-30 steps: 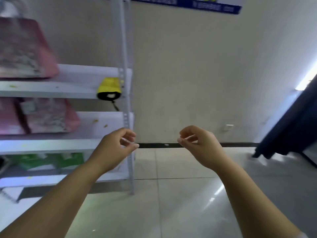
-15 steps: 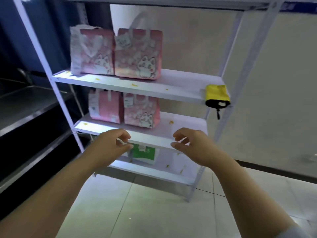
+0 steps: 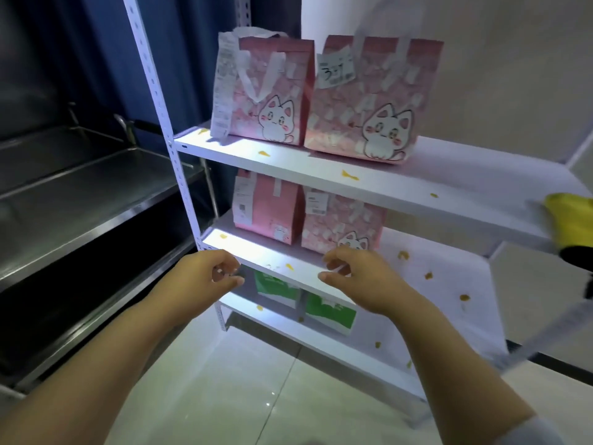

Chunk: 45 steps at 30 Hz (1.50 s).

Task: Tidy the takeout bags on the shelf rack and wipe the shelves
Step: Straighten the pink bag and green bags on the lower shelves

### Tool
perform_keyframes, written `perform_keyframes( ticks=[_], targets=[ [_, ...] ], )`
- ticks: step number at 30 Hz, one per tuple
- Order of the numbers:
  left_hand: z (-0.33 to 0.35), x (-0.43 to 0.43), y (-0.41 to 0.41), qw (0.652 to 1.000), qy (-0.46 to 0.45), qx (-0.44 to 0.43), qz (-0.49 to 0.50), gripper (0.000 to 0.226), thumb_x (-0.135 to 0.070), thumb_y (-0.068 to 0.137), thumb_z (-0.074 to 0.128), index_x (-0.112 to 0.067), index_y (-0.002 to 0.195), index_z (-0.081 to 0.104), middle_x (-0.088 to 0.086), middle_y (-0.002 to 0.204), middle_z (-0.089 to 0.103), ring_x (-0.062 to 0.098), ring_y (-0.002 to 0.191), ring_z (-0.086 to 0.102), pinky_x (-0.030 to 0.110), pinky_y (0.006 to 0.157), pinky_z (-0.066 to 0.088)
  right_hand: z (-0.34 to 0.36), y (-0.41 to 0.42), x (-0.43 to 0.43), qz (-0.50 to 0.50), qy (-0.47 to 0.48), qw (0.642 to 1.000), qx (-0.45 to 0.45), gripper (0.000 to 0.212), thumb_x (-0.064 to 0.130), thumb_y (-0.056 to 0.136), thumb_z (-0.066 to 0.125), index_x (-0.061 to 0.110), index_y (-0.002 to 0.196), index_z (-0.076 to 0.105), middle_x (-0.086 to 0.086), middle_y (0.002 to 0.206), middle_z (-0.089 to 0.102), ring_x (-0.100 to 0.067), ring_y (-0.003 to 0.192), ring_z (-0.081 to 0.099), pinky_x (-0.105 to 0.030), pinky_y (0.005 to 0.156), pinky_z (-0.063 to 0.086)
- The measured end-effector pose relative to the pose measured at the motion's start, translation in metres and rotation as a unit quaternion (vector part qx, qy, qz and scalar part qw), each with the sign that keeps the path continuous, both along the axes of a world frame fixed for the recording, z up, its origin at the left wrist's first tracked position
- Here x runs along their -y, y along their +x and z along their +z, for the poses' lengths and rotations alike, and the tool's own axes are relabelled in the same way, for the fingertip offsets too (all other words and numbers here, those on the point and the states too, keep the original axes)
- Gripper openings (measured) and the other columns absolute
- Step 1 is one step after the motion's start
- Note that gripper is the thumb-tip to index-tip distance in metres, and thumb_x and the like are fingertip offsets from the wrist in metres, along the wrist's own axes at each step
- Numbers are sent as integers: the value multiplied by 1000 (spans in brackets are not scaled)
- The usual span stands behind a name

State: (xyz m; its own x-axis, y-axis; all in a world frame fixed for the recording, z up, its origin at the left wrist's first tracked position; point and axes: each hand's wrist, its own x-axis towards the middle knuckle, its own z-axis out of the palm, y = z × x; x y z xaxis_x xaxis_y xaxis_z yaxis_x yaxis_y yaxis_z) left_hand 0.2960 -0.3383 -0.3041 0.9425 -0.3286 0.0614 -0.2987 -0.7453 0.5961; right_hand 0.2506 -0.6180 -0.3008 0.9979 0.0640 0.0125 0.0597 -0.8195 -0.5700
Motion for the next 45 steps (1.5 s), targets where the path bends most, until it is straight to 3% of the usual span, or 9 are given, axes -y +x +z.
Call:
perform_keyframes(
  ticks=[5,11,16,20,27,34,39,42,45],
  targets=[
    [16,-12,85,999,29,15,9,11,-37,81,67,-32,90,62,-18,89,61,-4,80,58,14,64,44,-5,92,-19,4,19,1000,-18,41,47,86,58,27,122,55,9,115,61,-8,95,56,-28,86,45],
    [-9,-28,149,999,28,-23,12,16,-35,82,68,-27,95,64,-10,93,65,4,84,61,31,79,53,-19,161,-43,16,9,999,-51,42,47,87,57,29,125,53,8,122,58,-8,99,53,-27,87,42],
    [-39,-48,201,997,44,-63,-10,17,-38,81,68,-28,94,63,-9,92,65,6,84,60,31,80,52,-35,196,-62,12,-8,994,-110,45,47,89,55,30,130,48,7,130,54,-12,110,53,-26,90,40],
    [-59,-62,250,994,39,-93,-42,22,-39,81,68,-30,100,61,-11,95,63,-1,81,58,21,73,45,-50,221,-79,-45,-12,991,-128,44,46,89,55,29,129,48,6,128,55,-12,106,53,-25,86,39],
    [-101,-82,323,982,32,-151,-106,40,-40,82,65,-28,118,55,-12,104,58,-2,87,55,21,74,42,-89,249,-112,-197,10,971,-134,45,41,88,58,24,129,50,3,123,58,-16,106,54,-33,90,45],
    [-158,-68,365,977,-17,-187,-97,48,-36,85,63,-25,129,47,-4,119,53,7,97,53,23,83,40,-151,277,-124,-311,73,940,-122,51,34,87,61,23,133,45,2,120,58,-10,90,53,-26,79,40],
    [-195,-44,398,986,-11,-147,-79,58,-33,86,63,-17,137,39,5,131,45,19,119,45,30,97,36,-196,310,-111,-357,58,923,-130,56,34,86,60,17,135,41,-2,122,57,-17,104,55,-28,86,41],
    [-211,-33,422,989,52,-119,-74,52,-39,85,62,-9,124,47,13,122,48,30,116,42,41,99,38,-214,328,-102,-384,7,913,-136,52,39,85,59,8,126,48,-13,116,60,-30,103,56,-39,90,46],
    [-220,-22,440,984,123,-119,-42,46,-45,85,58,-2,99,53,25,107,51,38,111,42,41,92,39,-226,344,-92,-381,-15,918,-103,55,40,85,61,5,126,47,-16,116,60,-35,97,59,-43,86,49]
  ],
)
